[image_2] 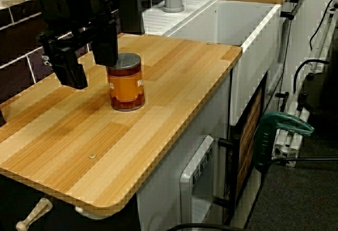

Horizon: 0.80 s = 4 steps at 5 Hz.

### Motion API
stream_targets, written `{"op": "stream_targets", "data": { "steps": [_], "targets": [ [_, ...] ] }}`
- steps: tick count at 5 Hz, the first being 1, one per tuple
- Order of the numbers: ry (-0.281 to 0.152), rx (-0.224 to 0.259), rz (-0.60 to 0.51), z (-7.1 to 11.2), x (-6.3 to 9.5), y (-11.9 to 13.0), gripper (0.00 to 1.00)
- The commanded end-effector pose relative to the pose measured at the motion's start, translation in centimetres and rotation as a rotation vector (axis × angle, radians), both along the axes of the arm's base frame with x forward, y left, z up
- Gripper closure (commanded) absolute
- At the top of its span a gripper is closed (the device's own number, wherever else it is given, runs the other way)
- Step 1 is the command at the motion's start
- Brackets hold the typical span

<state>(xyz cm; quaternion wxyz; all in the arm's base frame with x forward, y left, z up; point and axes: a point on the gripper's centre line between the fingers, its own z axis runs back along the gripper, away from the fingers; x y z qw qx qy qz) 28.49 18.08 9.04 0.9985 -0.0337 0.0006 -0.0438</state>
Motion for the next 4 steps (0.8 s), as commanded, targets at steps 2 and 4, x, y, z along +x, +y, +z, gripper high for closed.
{"op": "stream_targets", "data": {
  "steps": [2, 4],
  "targets": [
    [-0.017, 0.018, 0.013, 1.6, 0.3, 1.6, 0.00],
    [-0.006, 0.032, -0.006, 0.4, 0.6, 2.3, 0.00]
  ]
}}
